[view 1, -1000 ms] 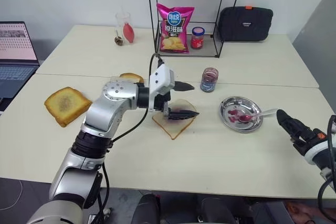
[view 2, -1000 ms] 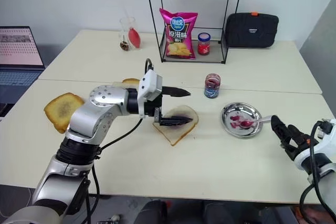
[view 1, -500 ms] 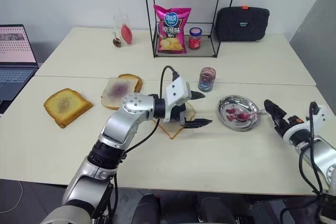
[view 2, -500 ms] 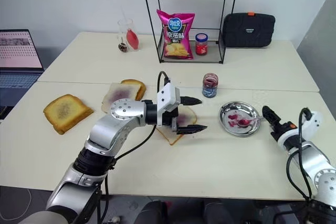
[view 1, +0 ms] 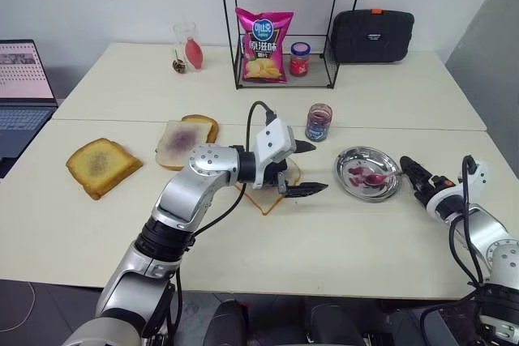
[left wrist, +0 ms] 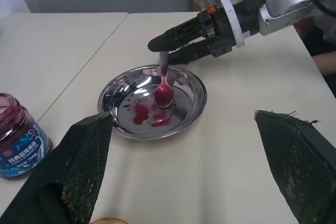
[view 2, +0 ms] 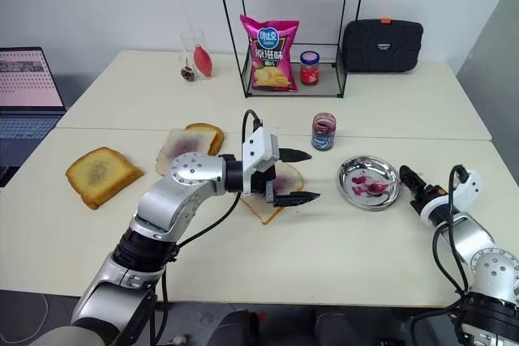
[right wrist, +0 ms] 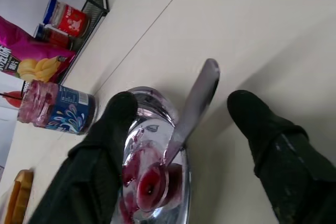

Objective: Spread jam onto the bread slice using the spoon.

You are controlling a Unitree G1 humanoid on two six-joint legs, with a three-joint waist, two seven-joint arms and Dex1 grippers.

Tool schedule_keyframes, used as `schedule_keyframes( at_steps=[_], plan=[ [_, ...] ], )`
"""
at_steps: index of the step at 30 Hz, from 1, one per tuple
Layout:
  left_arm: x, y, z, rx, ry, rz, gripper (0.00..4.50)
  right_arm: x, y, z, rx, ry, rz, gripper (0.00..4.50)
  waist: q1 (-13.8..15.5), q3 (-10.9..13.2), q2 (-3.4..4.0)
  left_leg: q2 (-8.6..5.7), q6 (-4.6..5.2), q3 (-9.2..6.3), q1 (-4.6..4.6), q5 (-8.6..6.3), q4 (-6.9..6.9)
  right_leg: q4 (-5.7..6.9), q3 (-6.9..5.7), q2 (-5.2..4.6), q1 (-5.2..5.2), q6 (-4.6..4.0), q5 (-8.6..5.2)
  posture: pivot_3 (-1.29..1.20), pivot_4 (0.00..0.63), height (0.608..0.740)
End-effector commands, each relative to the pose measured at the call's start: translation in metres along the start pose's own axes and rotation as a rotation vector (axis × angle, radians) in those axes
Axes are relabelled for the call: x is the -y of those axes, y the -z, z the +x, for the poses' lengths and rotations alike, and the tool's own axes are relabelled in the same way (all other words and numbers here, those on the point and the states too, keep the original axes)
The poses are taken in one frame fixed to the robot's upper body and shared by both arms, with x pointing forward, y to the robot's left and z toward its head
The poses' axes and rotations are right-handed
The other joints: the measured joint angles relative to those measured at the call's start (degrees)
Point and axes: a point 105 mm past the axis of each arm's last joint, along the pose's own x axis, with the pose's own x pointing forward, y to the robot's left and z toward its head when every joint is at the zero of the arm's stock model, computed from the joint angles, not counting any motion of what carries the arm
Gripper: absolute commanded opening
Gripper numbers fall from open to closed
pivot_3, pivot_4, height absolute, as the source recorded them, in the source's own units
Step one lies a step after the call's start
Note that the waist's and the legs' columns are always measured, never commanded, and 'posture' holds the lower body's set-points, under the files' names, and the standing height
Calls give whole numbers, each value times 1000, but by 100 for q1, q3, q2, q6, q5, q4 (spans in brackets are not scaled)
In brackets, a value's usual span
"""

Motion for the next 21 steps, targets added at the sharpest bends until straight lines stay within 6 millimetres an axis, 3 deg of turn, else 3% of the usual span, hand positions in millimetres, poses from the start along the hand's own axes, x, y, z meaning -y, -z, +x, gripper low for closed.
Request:
schedule_keyframes(
  at_steps=[1, 6, 12, 21],
  plan=[
    [0, -14, 0, 28, 3, 51, 4500, -5, -12, -1, 46, -30, -9, 2473, -7, 0, 0, 0, 0, 1, 1, 0, 0, 0, 2, 0, 0, 2, 1, 0, 150, 740],
    [0, -14, 1, 29, 3, 50, 4500, -3, -12, 0, 49, -34, -5, 1245, -22, 0, 0, 0, 0, 7, 4, 0, 0, -1, 8, 0, 0, 8, 5, 0, 150, 740],
    [-2, -15, 1, 34, -2, 51, 4500, 0, -14, 8, 53, -47, 3, 73, -28, 0, -1, -1, 0, 11, 5, 0, 0, -3, 12, 0, 0, 12, 7, 0, 150, 740],
    [-7, -13, -7, 29, -32, 51, 4500, -18, -28, 2, 73, -149, -42, 20, -29, 0, 0, 0, 0, 12, 3, 0, -4, -15, 12, 0, 1, 14, 8, 0, 150, 740]
  ],
)
